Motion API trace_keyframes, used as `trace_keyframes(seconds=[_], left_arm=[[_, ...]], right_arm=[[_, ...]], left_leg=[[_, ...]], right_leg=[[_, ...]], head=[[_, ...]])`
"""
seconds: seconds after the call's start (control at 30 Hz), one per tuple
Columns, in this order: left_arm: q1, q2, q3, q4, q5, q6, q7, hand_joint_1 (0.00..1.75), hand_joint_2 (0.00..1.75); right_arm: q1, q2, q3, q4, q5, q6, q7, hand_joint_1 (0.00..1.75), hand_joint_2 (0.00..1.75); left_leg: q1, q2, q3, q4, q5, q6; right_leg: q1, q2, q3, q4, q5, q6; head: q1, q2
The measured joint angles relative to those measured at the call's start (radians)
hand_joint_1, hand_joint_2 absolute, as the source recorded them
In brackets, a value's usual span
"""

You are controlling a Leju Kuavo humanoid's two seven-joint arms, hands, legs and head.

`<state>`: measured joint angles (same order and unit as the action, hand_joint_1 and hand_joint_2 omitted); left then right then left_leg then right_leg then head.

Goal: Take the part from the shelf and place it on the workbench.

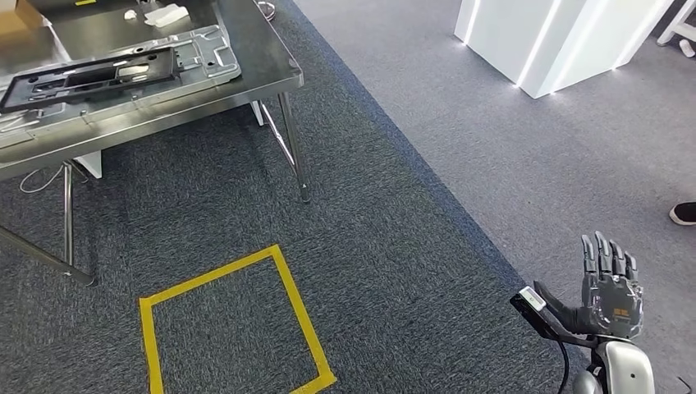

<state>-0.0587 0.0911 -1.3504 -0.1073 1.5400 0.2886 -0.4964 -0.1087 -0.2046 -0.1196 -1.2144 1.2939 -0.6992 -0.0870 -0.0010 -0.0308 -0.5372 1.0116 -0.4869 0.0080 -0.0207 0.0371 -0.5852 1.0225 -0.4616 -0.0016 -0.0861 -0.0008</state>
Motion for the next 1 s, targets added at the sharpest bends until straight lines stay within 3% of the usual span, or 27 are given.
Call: trace_keyframes(seconds=[0.07, 0.13, 0.17, 0.23, 0.3, 0.33, 0.37, 0.43, 0.5, 0.63, 0.7, 0.77, 0.8, 0.83, 0.87, 0.93, 1.0], left_arm=[[-0.001, -0.001, 0.000, 0.000, -0.002, 0.001, -0.015, 0.00, 0.00], [-0.004, -0.002, -0.001, -0.001, -0.006, 0.003, -0.028, 0.00, 0.00], [-0.005, -0.003, -0.001, -0.001, -0.008, 0.003, -0.031, 0.00, 0.00], [-0.006, -0.004, -0.002, -0.001, -0.012, 0.005, -0.035, 0.00, 0.00], [-0.007, -0.004, -0.003, -0.001, -0.015, 0.008, -0.035, 0.00, 0.00], [-0.008, -0.005, -0.004, -0.002, -0.014, 0.008, -0.035, 0.00, 0.00], [-0.010, -0.005, -0.004, -0.002, -0.013, 0.007, -0.035, 0.00, 0.00], [-0.013, -0.005, -0.004, -0.004, -0.006, -0.002, -0.038, 0.00, 0.00], [-0.016, -0.004, -0.003, -0.005, 0.002, -0.015, -0.042, 0.00, 0.00], [-0.020, -0.003, 0.001, -0.006, 0.018, -0.046, -0.057, 0.00, 0.00], [-0.021, -0.002, 0.002, -0.007, 0.021, -0.057, -0.063, 0.00, 0.00], [-0.021, -0.002, 0.003, -0.007, 0.017, -0.056, -0.067, 0.00, 0.00], [-0.021, -0.002, 0.003, -0.007, 0.016, -0.055, -0.069, 0.00, 0.00], [-0.021, -0.002, 0.002, -0.007, 0.014, -0.056, -0.071, 0.00, 0.00], [-0.021, -0.003, 0.003, -0.007, 0.015, -0.061, -0.076, 0.00, 0.00], [-0.021, -0.002, 0.007, -0.007, 0.020, -0.085, -0.097, 0.00, 0.00], [-0.021, -0.003, 0.015, -0.007, 0.026, -0.110, -0.122, 0.00, 0.00]], right_arm=[[-0.001, 0.000, 0.001, 0.004, 0.005, 0.000, -0.006, 0.00, 0.00], [-0.003, 0.000, 0.002, 0.006, 0.008, -0.001, -0.009, 0.00, 0.00], [-0.005, 0.000, 0.002, 0.007, 0.009, -0.001, -0.010, 0.00, 0.00], [-0.004, 0.000, 0.001, 0.008, 0.009, 0.000, -0.010, 0.00, 0.00], [0.005, 0.000, 0.001, 0.008, 0.009, 0.000, -0.010, 0.00, 0.00], [0.010, 0.000, -0.001, 0.007, 0.009, 0.000, -0.010, 0.00, 0.00], [0.014, 0.000, -0.002, 0.006, 0.010, 0.000, -0.010, 0.00, 0.00], [0.018, 0.000, -0.006, 0.003, 0.012, 0.000, -0.010, 0.00, 0.00], [0.019, 0.001, -0.008, 0.000, 0.015, 0.000, -0.011, 0.00, 0.00], [0.018, 0.001, -0.011, 0.000, 0.017, -0.001, -0.021, 0.00, 0.00], [0.016, 0.001, -0.011, 0.000, 0.015, -0.001, -0.027, 0.00, 0.00], [0.017, 0.001, -0.011, 0.000, 0.013, -0.001, -0.030, 0.00, 0.00], [0.019, 0.001, -0.011, 0.000, 0.013, -0.001, -0.030, 0.00, 0.00], [0.020, 0.001, -0.011, 0.000, 0.013, -0.001, -0.030, 0.00, 0.00], [0.020, 0.001, -0.011, 0.000, 0.014, -0.001, -0.031, 0.00, 0.00], [0.018, 0.003, -0.011, 0.000, 0.019, -0.001, -0.031, 0.00, 0.00], [0.011, 0.007, -0.010, 0.003, 0.029, -0.001, -0.029, 0.00, 0.00]], left_leg=[[0.000, 0.005, 0.002, -0.011, 0.005, 0.009], [0.004, 0.015, 0.008, -0.031, 0.018, 0.023], [0.007, 0.020, 0.011, -0.040, 0.024, 0.029], [0.004, 0.031, 0.011, -0.043, 0.026, 0.034], [0.002, 0.040, 0.010, -0.041, 0.024, 0.035], [0.002, 0.043, 0.010, -0.039, 0.023, 0.034], [0.002, 0.046, 0.010, -0.035, 0.020, 0.032], [0.001, 0.052, 0.009, -0.021, 0.010, 0.023], [-0.003, 0.057, 0.006, -0.009, 0.000, 0.013], [-0.002, 0.061, 0.002, 0.007, -0.017, -0.008], [0.002, 0.049, -0.034, 0.090, -0.070, -0.019], [0.004, 0.042, -0.098, 0.230, -0.134, -0.026], [0.004, 0.041, -0.121, 0.279, -0.147, -0.027], [0.004, 0.041, -0.127, 0.290, -0.138, -0.025], [0.004, 0.039, -0.112, 0.256, -0.109, -0.022], [0.002, 0.026, -0.046, 0.113, -0.035, -0.007], [-0.002, 0.010, -0.002, 0.012, -0.002, 0.006]], right_leg=[[-0.001, 0.007, -0.003, -0.005, 0.006, 0.015], [0.000, -0.002, -0.012, 0.013, -0.010, 0.024], [0.001, -0.010, -0.026, 0.045, -0.031, 0.026], [0.000, -0.023, -0.086, 0.172, -0.097, 0.030], [-0.002, -0.025, -0.134, 0.273, -0.127, 0.034], [-0.003, -0.027, -0.132, 0.269, -0.113, 0.036], [-0.003, -0.031, -0.108, 0.224, -0.083, 0.037], [-0.003, -0.046, -0.036, 0.085, -0.022, 0.036], [0.001, -0.053, 0.001, 0.010, -0.003, 0.026], [0.001, -0.039, -0.001, 0.002, -0.001, 0.001], [-0.001, -0.036, -0.002, -0.001, 0.002, -0.008], [0.000, -0.030, -0.004, -0.001, 0.002, -0.011], [0.001, -0.027, -0.005, 0.000, 0.002, -0.011], [0.002, -0.023, -0.005, 0.000, 0.002, -0.011], [0.003, -0.019, -0.004, 0.001, 0.002, -0.011], [0.005, -0.010, -0.001, 0.000, 0.003, -0.010], [0.006, -0.002, -0.003, 0.000, 0.005, -0.005]], head=[[0.000, 0.000], [0.000, 0.000], [0.000, 0.000], [0.001, 0.000], [0.001, 0.000], [0.001, 0.000], [0.001, 0.000], [0.001, 0.000], [0.000, 0.000], [0.000, 0.000], [0.000, 0.000], [0.000, 0.000], [0.000, 0.000], [0.000, 0.000], [0.000, 0.000], [0.000, 0.000], [0.000, 0.000]])
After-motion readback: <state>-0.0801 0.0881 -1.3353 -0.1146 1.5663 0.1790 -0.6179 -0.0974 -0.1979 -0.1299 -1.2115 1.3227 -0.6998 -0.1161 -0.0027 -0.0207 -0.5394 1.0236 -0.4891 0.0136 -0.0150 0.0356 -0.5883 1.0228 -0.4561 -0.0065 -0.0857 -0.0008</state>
